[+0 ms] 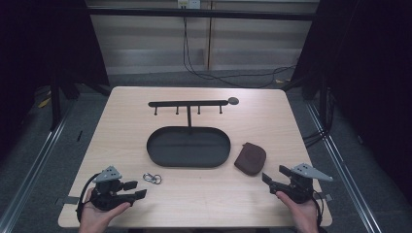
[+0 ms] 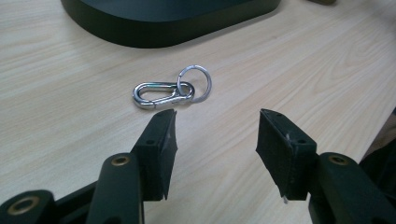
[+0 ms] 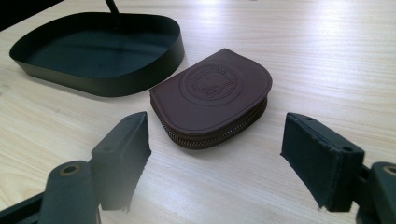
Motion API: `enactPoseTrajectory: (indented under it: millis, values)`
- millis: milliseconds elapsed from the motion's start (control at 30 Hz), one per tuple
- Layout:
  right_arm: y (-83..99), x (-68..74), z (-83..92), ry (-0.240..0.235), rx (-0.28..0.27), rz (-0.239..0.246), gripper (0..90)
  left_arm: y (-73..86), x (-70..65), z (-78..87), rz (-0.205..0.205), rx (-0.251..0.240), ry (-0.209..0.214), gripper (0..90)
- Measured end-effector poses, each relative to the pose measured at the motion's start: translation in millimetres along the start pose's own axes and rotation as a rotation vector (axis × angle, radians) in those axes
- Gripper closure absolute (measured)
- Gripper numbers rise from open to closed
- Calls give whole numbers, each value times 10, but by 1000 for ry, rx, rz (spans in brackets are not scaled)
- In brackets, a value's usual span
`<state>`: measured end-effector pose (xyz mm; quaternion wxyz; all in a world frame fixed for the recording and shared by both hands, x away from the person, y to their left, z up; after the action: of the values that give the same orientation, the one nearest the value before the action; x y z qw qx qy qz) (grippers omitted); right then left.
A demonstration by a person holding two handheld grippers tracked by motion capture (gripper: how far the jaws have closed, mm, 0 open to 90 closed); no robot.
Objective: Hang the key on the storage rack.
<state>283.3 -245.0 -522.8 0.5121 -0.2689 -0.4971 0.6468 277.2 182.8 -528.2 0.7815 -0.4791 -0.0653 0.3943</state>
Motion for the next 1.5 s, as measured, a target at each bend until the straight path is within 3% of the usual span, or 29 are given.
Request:
enactPoseTrajectory:
  millis: [67,167,300,567,767,900,1033,1300,1367,1500]
  values:
    - [5,-4,0,2,6,-6,233,-5,21,-15,16,9,-18,536]
    - [10,3,6,1,13,-15,244,-19,26,-19,33,9,-16,528]
    - [3,22,13,-10,10,-18,249,-46,10,-6,-3,12,-18,498]
    - [-13,35,40,-25,20,-31,258,-95,-59,-11,-35,26,-21,527]
    - [-6,81,64,-46,37,-38,260,-168,-97,-2,-44,34,4,560]
    - [1,89,58,-60,50,-54,262,-193,-65,-15,-58,88,10,593]
    - [9,103,53,-71,56,-61,258,-260,-43,-47,-62,112,18,596]
    - [30,110,43,-74,70,-56,249,-370,-41,-109,-126,155,-4,597]
    - [33,110,41,-72,73,-57,247,-381,-44,-143,-122,153,-1,604]
    - [28,113,39,-75,68,-56,245,-423,-63,-161,-166,174,19,655]
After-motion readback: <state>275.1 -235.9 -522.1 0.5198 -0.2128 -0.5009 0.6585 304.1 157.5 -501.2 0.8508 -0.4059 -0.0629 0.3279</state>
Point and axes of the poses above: each handheld gripper's, and its own axes: z roughly backward along the jaws, y roughly out of its underside, x roughly to its left, the point moved 10 cm from there along -z, roughly forward along the jaws, and after that the axes turned 9 degrees about -x, right-handed, at the moved point
